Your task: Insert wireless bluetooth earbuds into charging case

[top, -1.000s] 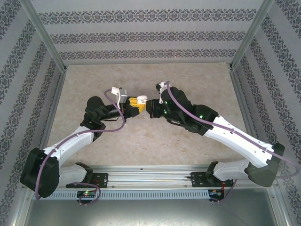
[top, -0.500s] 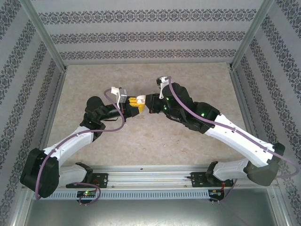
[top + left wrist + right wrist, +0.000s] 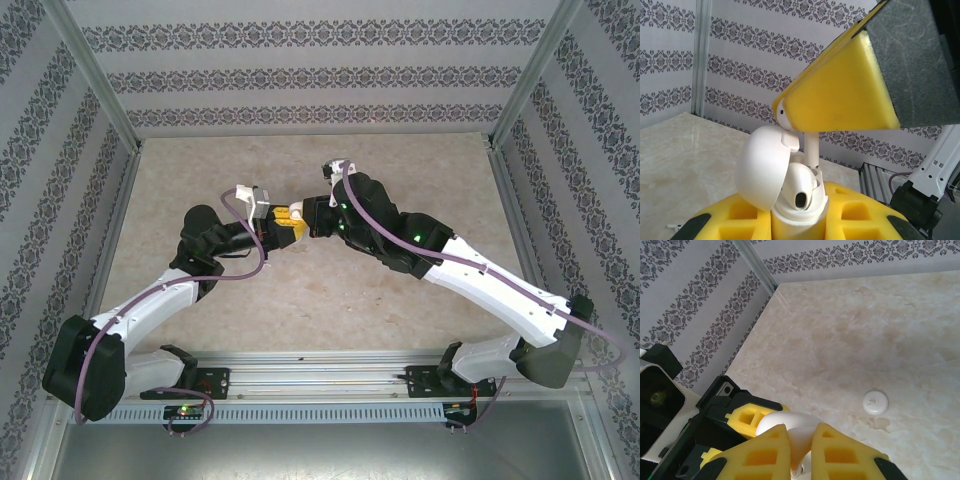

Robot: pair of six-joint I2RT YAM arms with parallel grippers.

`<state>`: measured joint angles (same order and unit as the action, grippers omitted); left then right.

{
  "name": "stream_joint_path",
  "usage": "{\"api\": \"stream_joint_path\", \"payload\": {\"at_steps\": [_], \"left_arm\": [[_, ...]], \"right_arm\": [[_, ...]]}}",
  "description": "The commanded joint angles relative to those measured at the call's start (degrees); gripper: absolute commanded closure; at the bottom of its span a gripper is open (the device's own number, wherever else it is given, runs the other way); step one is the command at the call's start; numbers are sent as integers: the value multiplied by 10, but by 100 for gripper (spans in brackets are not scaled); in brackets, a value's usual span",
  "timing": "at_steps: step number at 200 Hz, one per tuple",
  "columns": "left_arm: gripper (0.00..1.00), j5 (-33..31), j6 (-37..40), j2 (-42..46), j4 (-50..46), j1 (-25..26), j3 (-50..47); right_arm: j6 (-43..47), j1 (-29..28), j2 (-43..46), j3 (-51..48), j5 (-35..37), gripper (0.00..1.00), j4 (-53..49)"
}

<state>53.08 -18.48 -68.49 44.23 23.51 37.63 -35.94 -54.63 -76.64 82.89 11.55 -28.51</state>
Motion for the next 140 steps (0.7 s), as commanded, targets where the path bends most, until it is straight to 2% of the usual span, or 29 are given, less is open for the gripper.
{"api": "stream_joint_path", "payload": {"at_steps": [1,96,140], "left_arm": [[100,3,0,17,27,-2,0],[100,-11,-3,20,18,-2,9],[100,-10,-10,24,21,-2,5]], "right_arm": [[9,-5,-10,5,8,88,3],[26,-30,-7,-45,22,89,6],[41,-30,-14,-32,36,89,15]]}}
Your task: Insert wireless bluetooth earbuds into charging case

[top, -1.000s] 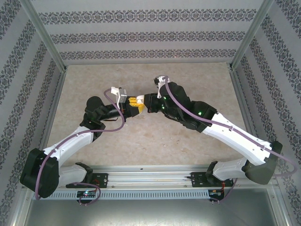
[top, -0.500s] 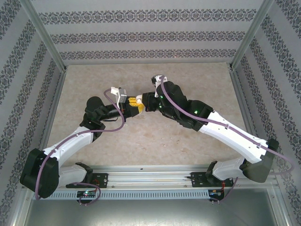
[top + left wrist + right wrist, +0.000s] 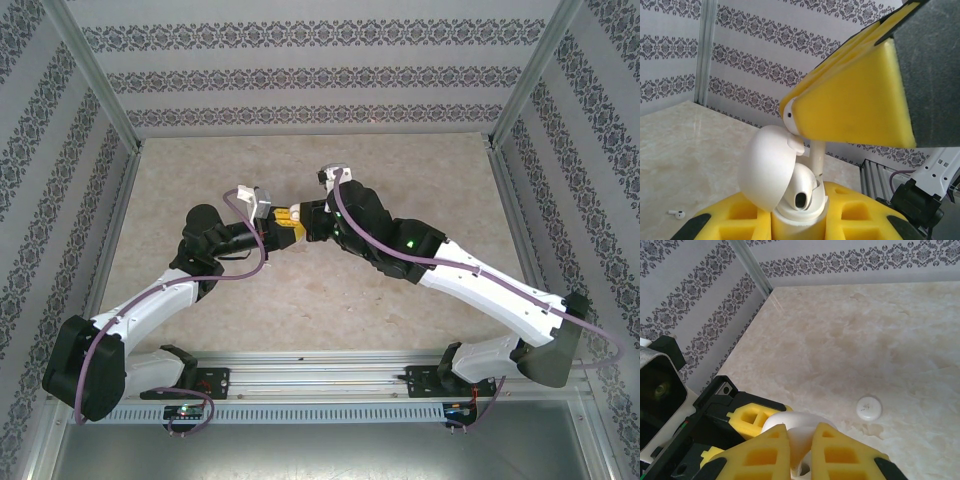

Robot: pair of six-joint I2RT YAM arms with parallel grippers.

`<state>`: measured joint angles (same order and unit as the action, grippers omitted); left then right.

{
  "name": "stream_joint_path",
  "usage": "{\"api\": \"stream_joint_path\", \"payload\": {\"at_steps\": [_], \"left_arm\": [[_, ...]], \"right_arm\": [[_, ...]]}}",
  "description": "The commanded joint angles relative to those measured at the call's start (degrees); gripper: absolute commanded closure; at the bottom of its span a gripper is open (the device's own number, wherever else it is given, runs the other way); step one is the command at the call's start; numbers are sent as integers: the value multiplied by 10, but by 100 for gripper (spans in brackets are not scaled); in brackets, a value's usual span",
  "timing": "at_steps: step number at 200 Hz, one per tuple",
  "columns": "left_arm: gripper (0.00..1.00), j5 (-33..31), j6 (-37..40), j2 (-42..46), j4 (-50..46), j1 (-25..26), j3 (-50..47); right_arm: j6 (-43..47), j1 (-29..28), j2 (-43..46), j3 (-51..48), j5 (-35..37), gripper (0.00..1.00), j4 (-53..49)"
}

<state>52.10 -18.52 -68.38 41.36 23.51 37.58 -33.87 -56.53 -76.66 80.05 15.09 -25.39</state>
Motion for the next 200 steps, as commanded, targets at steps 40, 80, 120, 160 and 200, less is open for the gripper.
{"api": "stream_joint_path", "payload": {"at_steps": [40,80,120,160,200], "left_arm": [[100,0,-13,30,50,-2,6],[100,3,-10,41,42,-2,4],[100,4,-11,43,46,-2,3],[100,4,-12,37,51,-2,4],[100,4,-14,35,57,-2,5]], "right_arm": [[49,-11,-25,-6,20,89,-19],[58,-9,-21,-25,34,88,-29],[49,0,-9,-32,4,88,-40],[7,9,0,-28,-63,88,-54],[-4,18,-4,-12,-103,88,-78]]}}
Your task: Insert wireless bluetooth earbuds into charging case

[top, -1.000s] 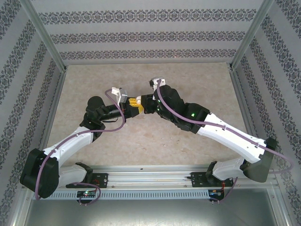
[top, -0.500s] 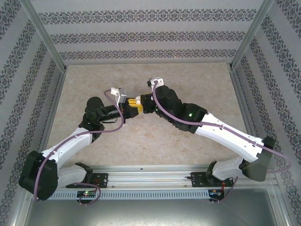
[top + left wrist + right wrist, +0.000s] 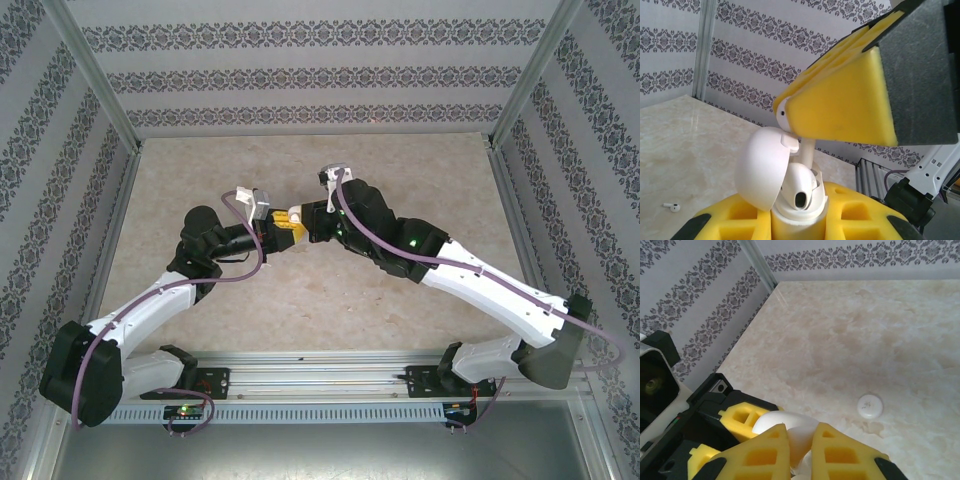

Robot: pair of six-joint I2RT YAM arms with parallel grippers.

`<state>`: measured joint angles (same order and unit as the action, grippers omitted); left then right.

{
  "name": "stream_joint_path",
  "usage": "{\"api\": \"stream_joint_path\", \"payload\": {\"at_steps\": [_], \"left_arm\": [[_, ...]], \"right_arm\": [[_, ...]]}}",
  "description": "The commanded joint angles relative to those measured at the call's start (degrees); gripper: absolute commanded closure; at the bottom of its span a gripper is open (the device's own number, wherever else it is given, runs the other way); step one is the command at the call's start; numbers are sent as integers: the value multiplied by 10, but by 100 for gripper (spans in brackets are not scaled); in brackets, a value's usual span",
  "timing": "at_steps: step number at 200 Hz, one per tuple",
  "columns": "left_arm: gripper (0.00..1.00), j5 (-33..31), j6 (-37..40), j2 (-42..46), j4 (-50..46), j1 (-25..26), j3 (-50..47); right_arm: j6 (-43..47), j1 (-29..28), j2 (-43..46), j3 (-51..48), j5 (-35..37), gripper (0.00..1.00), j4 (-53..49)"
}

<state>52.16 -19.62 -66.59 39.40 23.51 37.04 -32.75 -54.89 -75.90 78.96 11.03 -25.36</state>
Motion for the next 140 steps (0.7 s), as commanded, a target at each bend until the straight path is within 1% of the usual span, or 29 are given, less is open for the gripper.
{"api": "stream_joint_path", "payload": {"at_steps": [1,44,90,112,140], "left_arm": [[100,3,-3,17,76,-2,11],[100,4,-6,17,76,-2,13],[100,3,2,26,62,-2,13],[100,3,3,27,62,-2,13],[100,3,1,29,64,-2,13]], "right_arm": [[-15,1,-12,0,-64,88,-79],[-11,1,-43,28,-102,89,-103],[-1,1,-73,60,-104,89,-156],[2,0,-77,68,-89,89,-175],[4,-2,-69,67,-52,89,-184]]}}
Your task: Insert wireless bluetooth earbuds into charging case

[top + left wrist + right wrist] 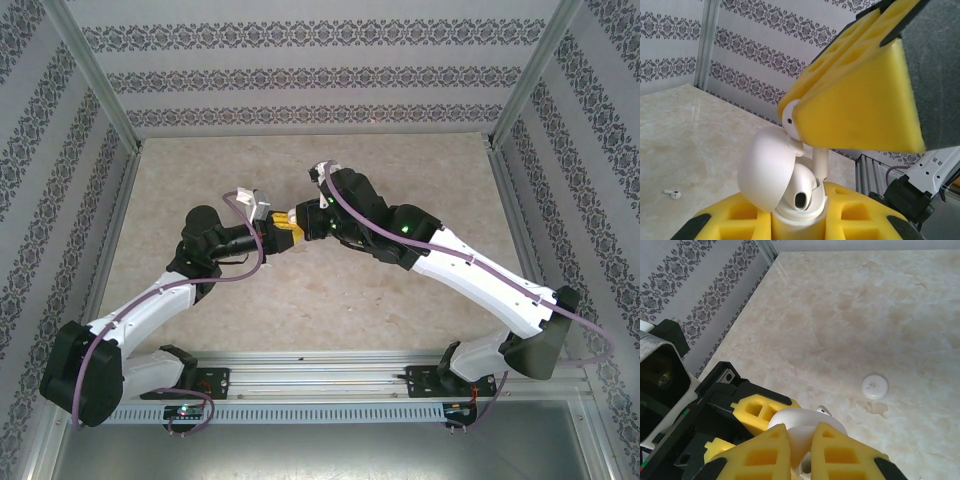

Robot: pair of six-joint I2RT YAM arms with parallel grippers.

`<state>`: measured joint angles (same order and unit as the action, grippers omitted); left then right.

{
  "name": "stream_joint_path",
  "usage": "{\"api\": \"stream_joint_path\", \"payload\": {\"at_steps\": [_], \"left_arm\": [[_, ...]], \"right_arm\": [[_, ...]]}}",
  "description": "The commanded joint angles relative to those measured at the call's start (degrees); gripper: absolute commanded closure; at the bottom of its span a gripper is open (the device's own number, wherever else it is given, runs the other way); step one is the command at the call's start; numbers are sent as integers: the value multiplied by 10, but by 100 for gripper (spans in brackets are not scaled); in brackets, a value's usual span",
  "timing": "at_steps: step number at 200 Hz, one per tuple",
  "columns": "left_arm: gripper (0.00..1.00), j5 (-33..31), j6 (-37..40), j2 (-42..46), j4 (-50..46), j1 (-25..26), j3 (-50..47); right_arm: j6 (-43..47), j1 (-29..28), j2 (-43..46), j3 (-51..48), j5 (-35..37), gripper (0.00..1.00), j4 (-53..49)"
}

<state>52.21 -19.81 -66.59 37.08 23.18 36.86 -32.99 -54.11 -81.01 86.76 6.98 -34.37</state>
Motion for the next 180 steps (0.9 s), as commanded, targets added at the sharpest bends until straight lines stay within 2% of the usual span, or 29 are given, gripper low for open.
{"api": "stream_joint_path", "payload": {"at_steps": [1,142,180], "left_arm": [[100,3,3,29,87,1,15],[100,2,-10,29,117,1,10],[100,1,-28,22,150,2,3]], "right_arm": [[6,-9,-17,-12,-10,89,-94],[11,-17,-25,-20,29,88,-77],[-9,-22,-23,-38,24,88,-37]]}}
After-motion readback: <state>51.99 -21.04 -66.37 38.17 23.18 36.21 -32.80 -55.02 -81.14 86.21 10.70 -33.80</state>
